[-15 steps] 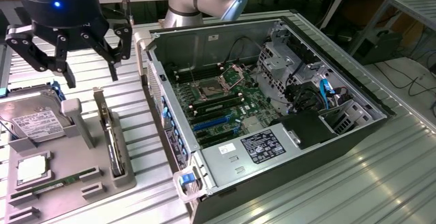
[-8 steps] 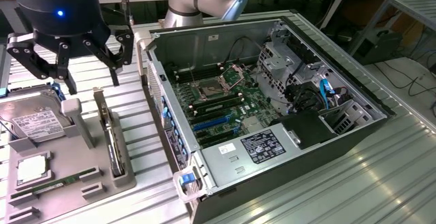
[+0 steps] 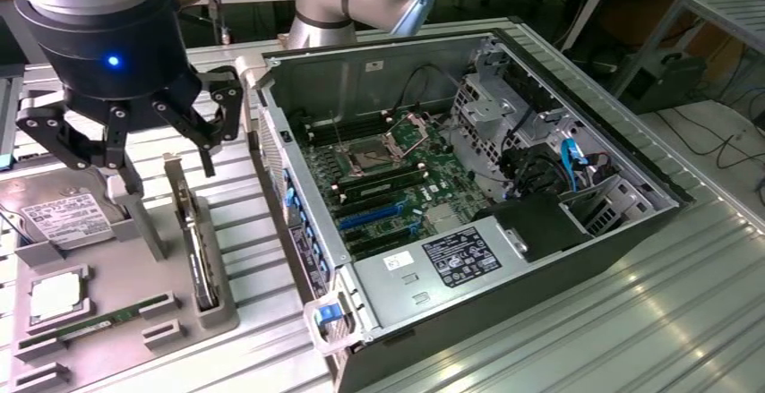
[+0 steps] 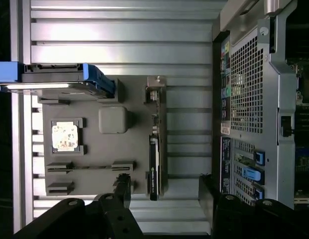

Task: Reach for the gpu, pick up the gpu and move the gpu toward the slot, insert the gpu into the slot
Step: 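Pick up the gpu and move the gpu toward the slot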

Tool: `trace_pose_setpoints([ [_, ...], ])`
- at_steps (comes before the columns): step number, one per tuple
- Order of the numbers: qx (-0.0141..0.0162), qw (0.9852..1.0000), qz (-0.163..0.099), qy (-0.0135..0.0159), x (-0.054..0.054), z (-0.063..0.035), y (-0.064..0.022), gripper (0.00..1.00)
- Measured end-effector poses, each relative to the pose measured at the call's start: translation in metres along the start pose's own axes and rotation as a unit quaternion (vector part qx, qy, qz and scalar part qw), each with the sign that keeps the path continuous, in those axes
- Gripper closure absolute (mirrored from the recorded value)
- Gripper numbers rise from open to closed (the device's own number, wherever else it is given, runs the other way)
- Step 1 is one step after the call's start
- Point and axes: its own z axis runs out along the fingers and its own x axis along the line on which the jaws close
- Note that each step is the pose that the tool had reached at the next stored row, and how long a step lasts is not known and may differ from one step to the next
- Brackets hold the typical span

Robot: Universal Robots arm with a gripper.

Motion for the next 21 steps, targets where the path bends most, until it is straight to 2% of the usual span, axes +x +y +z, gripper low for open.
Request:
trace_pose_setpoints([
  [17,-0.0001,1.0,0.0,-0.0001,0.0,0.0328,-0.0026,0.34],
  [21,0.0014,1.0,0.0,0.0,0.0,0.0397,0.0005,0.34],
])
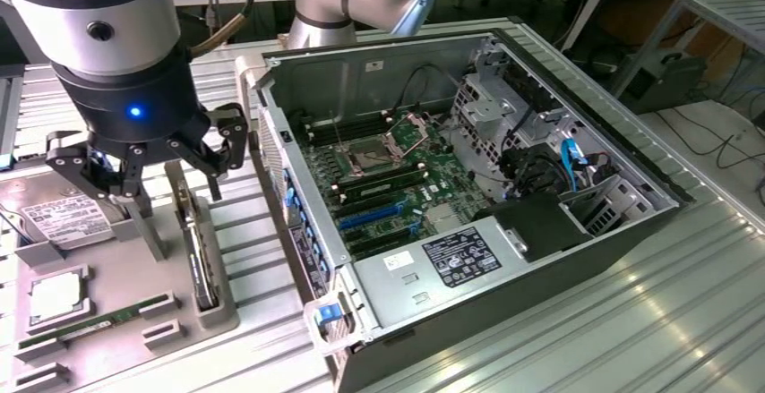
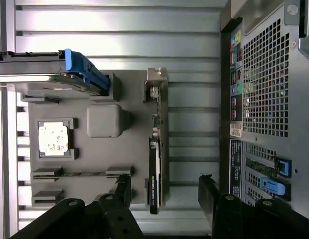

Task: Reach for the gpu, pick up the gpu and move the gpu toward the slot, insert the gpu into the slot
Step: 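Pick up the gpu and move the gpu toward the slot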

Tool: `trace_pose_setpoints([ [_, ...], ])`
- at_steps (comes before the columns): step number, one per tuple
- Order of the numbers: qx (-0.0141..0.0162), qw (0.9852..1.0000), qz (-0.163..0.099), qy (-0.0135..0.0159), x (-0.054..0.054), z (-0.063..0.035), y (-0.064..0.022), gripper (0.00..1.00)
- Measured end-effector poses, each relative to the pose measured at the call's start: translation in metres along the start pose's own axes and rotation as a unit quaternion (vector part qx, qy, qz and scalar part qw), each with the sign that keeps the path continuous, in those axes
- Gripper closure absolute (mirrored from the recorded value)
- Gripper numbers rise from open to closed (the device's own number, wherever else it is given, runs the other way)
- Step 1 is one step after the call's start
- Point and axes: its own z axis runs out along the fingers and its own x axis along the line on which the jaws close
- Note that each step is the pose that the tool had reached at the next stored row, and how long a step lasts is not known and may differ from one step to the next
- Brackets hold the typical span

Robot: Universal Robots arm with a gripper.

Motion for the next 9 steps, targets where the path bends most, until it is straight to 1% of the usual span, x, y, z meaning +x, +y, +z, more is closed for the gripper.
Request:
trace_pose_setpoints([
  [4,0.0009,1.0,0.0,0.0001,0.0,0.0073,0.0009,0.34],
  [9,0.0009,1.0,0.0,0.0,0.0,0.0175,0.0006,0.34],
])
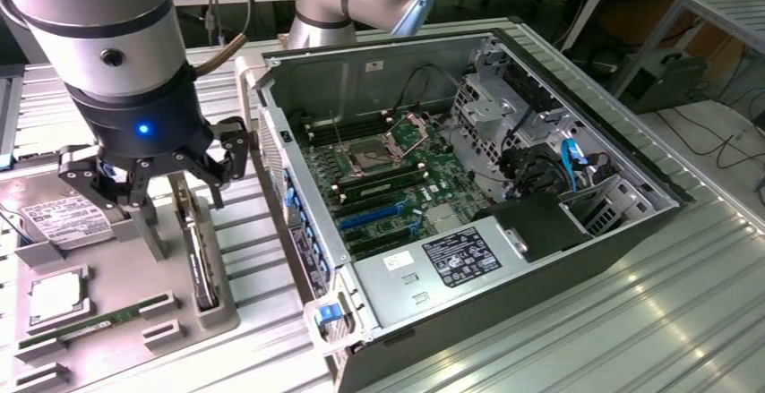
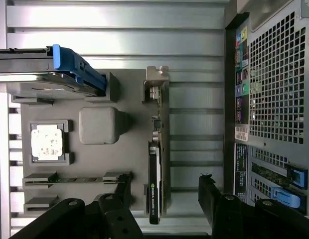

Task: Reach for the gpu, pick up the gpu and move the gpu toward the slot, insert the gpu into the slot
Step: 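Pick up the gpu and move the gpu toward the slot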

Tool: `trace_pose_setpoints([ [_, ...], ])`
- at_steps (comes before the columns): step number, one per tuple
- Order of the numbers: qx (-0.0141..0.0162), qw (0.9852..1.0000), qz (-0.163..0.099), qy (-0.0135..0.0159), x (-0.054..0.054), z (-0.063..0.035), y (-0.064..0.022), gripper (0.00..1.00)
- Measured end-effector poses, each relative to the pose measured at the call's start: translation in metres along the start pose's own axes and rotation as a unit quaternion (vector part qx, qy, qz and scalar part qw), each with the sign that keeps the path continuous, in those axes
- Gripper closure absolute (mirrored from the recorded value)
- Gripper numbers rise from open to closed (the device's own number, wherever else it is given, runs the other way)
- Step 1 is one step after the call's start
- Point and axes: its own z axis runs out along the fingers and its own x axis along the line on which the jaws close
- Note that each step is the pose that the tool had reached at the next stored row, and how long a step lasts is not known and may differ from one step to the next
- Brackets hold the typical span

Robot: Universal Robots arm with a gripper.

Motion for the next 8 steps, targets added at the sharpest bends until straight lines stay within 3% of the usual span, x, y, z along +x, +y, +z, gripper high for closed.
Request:
trace_pose_setpoints([
  [8,0.0,1.0,0.0,0.0001,0.0,0.0146,-0.0006,0.34],
])
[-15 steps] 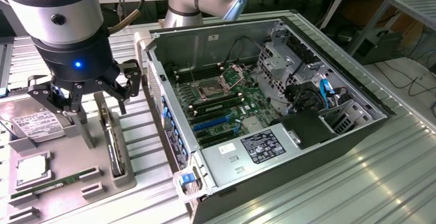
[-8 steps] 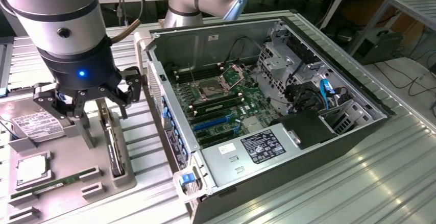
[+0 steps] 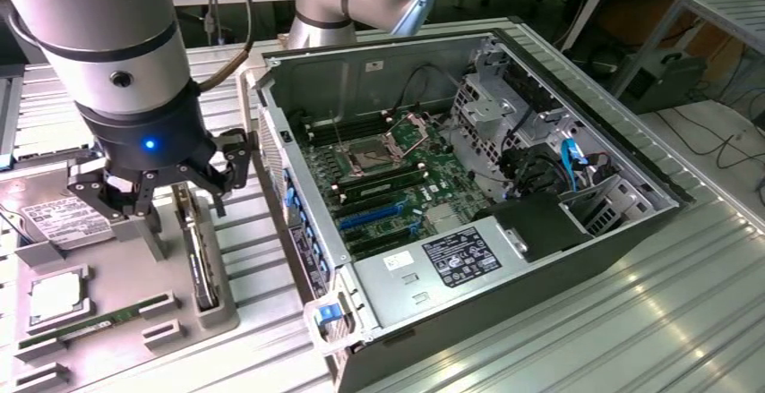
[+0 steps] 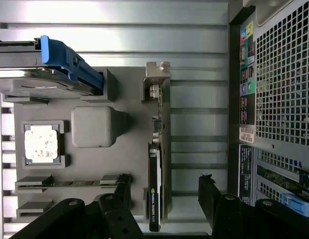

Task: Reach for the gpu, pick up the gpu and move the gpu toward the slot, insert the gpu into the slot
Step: 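Pick up the gpu and move the gpu toward the slot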

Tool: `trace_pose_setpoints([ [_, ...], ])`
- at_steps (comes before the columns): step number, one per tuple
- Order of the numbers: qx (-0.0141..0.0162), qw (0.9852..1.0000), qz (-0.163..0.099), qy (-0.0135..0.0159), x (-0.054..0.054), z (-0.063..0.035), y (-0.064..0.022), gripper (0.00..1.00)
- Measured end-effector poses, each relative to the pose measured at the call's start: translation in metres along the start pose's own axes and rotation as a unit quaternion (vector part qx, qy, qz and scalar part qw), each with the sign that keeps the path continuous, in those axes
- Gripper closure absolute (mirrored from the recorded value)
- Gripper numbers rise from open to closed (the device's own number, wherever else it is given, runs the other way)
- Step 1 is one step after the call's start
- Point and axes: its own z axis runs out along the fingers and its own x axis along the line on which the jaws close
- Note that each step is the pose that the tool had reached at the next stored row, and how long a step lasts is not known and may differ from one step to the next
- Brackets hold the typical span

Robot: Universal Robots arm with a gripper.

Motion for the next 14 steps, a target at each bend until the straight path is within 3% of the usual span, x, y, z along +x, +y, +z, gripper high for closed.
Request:
trace_pose_setpoints([
  [8,-0.0001,1.0,-0.003,0.0,0.0,0.0147,0.0002,0.34],
  [14,-0.0003,0.9997,-0.023,0.0008,0.0,0.0226,0.0014,0.34],
])
